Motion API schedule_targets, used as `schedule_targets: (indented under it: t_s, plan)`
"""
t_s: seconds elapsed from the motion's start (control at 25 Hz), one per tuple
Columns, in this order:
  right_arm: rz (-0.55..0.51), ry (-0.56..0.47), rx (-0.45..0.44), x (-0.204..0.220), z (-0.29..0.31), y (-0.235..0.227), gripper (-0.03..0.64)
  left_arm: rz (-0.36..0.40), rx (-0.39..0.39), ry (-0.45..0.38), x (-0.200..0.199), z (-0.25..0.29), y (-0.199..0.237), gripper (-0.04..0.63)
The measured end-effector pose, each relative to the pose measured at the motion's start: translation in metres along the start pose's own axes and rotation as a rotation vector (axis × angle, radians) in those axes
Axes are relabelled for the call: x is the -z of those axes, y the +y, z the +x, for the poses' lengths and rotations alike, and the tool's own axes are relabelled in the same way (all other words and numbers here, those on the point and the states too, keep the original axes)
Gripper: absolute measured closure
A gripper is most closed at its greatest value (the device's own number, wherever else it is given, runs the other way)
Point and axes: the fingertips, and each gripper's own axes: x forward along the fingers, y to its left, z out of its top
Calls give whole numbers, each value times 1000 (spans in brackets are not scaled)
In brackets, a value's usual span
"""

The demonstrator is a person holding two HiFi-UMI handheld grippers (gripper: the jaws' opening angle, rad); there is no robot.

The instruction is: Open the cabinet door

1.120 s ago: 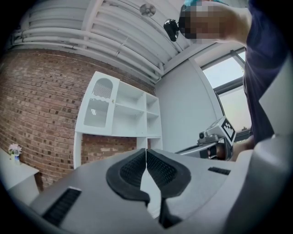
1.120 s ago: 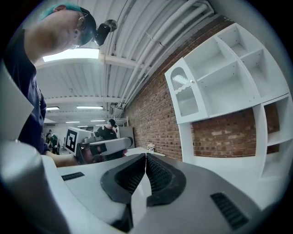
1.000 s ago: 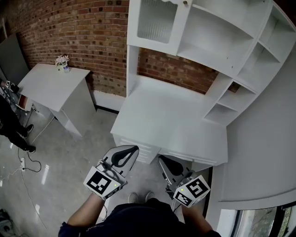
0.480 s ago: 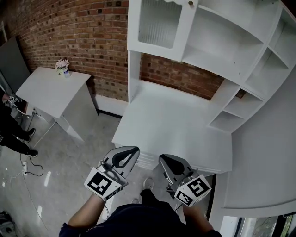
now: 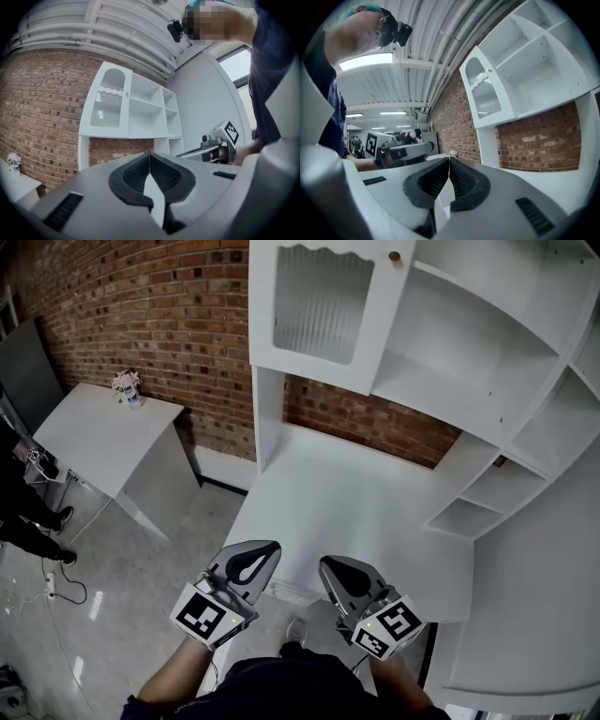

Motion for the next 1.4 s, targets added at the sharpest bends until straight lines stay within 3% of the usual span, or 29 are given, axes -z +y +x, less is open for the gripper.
schedule_targets:
  t_s: [0.36, 0.72, 0.92, 1.2, 1.4]
  plan:
    - [-14, -7, -47, -19, 26, -76, 591, 60, -10, -8, -9, 82, 35, 586]
    - [-2, -31, -32, -26, 41, -130, 591, 158, 12, 6, -18, 140, 63, 586]
    - [-13, -58, 8, -37, 50, -145, 591, 224, 53, -25, -41, 162, 77, 586]
    - [-146, -163, 99, -105, 74, -156, 592, 333, 151, -102, -86, 188, 98, 586]
    - [-194, -215, 185, -139, 83, -160, 591, 496, 199, -121, -124, 205, 114, 586]
